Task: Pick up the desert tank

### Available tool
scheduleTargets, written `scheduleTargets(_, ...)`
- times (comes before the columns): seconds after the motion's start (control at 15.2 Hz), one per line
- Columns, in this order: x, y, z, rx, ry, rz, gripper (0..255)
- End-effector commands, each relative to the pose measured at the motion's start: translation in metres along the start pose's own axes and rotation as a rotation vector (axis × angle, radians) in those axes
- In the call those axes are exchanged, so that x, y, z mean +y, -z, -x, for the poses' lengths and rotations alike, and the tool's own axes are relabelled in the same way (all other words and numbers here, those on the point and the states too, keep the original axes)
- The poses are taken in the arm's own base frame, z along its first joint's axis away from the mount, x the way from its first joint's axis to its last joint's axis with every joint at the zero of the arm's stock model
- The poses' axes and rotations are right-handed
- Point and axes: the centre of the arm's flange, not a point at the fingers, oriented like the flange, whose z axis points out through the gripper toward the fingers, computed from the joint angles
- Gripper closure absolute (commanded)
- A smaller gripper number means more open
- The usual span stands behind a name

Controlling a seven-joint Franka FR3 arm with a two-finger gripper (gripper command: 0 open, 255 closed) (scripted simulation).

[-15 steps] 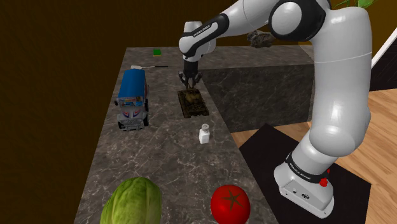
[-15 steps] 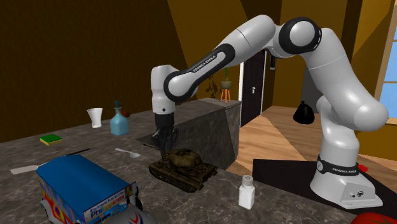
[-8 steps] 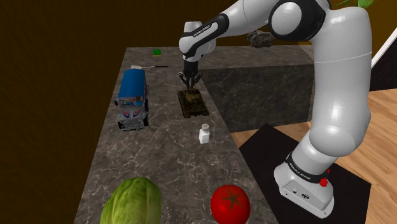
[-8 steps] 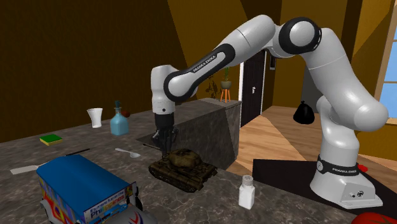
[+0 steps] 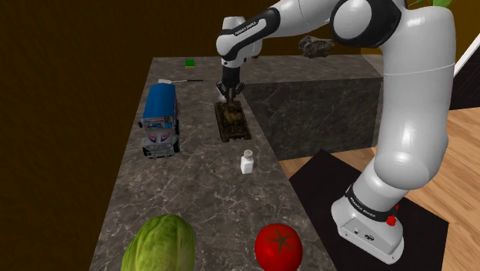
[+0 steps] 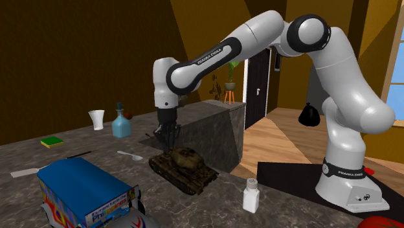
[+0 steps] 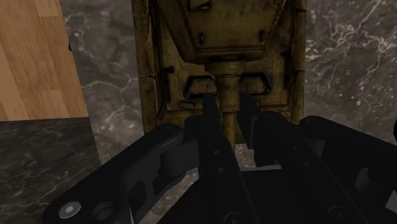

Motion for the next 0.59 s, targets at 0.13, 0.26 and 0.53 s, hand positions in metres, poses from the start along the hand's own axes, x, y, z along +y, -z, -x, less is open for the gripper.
scheduleTargets(0.13, -0.001, 0.023, 0.001, 0.002, 0.0, -0.001, 255)
scheduleTargets(0.26, -0.001, 0.034, 0.002, 0.002, 0.0, -0.001, 255)
scheduleTargets(0.53, -0.002, 0.05, 0.003, 0.002, 0.0, -0.001, 255)
